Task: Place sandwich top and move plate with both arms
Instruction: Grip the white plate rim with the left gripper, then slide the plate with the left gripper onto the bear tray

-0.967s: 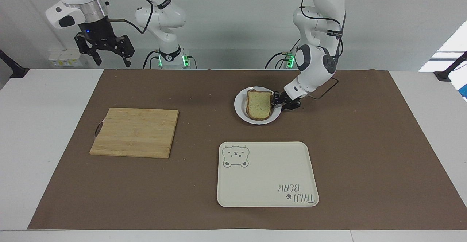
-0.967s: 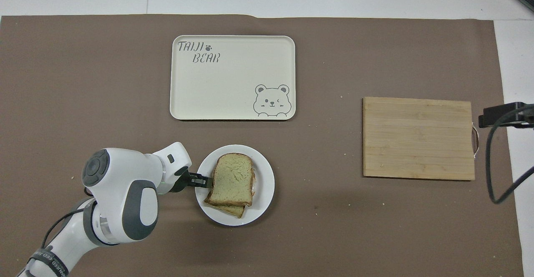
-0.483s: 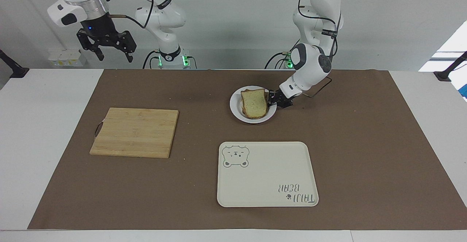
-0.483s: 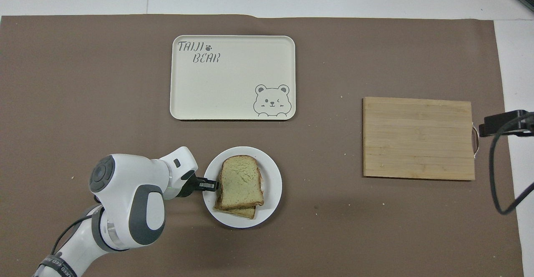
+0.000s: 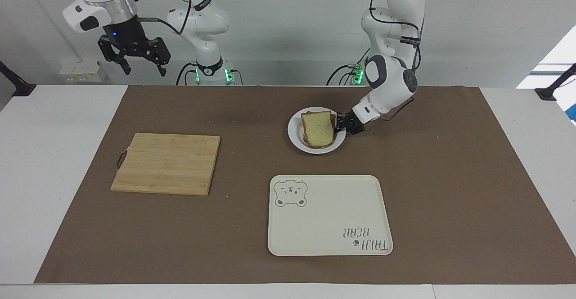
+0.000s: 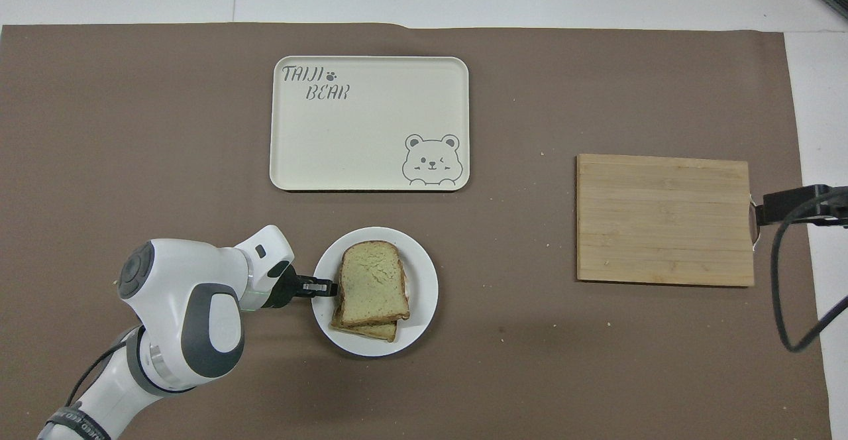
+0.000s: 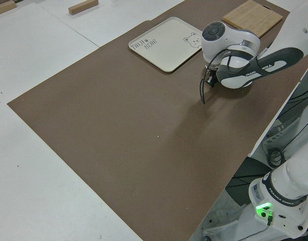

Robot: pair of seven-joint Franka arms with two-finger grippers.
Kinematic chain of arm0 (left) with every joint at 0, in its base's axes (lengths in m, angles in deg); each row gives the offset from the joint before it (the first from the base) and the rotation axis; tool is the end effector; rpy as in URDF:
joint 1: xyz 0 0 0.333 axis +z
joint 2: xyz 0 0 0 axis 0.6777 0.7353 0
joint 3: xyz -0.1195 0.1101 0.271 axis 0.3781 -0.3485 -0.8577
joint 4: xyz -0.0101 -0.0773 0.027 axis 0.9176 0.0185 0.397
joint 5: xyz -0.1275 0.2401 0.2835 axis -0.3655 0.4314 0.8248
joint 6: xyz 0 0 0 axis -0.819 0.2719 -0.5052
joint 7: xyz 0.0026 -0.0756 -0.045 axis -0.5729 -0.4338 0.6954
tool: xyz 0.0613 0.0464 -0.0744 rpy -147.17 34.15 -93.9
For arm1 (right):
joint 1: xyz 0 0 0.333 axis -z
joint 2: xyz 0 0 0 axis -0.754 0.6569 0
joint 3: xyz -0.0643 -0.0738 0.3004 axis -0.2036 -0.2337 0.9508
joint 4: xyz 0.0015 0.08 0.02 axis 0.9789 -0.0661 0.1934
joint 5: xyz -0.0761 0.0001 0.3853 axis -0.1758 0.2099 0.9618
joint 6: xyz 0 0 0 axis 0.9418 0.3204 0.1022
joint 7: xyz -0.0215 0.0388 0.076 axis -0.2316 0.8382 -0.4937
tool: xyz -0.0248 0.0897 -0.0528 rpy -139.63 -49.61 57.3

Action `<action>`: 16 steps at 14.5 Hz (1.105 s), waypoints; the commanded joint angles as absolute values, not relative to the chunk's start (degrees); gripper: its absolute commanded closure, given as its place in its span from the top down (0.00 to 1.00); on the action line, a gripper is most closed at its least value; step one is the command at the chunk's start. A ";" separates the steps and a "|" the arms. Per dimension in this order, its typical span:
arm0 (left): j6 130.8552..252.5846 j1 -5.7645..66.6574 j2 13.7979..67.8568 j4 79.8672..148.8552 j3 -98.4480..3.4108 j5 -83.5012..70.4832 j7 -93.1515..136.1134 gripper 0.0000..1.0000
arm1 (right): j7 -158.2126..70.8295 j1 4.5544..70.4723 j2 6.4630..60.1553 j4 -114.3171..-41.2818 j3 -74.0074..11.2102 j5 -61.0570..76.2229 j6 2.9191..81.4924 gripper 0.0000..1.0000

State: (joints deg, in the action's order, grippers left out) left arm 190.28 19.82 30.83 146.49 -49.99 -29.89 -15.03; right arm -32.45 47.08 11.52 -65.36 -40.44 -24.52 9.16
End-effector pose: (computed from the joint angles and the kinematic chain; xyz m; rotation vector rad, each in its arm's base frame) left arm 0.4275 -0.1924 0.2901 2.5900 -0.1535 -0.1081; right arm 0.5078 -0.0040 0.6677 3.1175 -0.0892 -0.0076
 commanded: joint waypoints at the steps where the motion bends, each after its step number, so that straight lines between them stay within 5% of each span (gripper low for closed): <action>1: 187.05 22.70 31.12 145.44 -50.19 -39.34 -22.32 0.00 | -34.29 47.71 9.88 -67.65 -40.09 -24.24 11.09 1.00; 9: 171.48 32.63 33.66 138.59 -50.19 -42.63 -28.85 0.00 | -34.29 47.71 10.32 -67.22 -40.09 -24.59 11.27 1.00; 16: 164.17 36.68 42.62 121.64 -50.28 -42.98 -28.33 0.00 | -36.48 48.06 13.57 -62.73 -40.09 -24.94 8.54 1.00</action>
State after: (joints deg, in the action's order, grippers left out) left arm 167.42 35.06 38.49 128.22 -50.60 -41.64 -27.87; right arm -34.49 47.19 12.71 -64.24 -40.59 -24.84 9.28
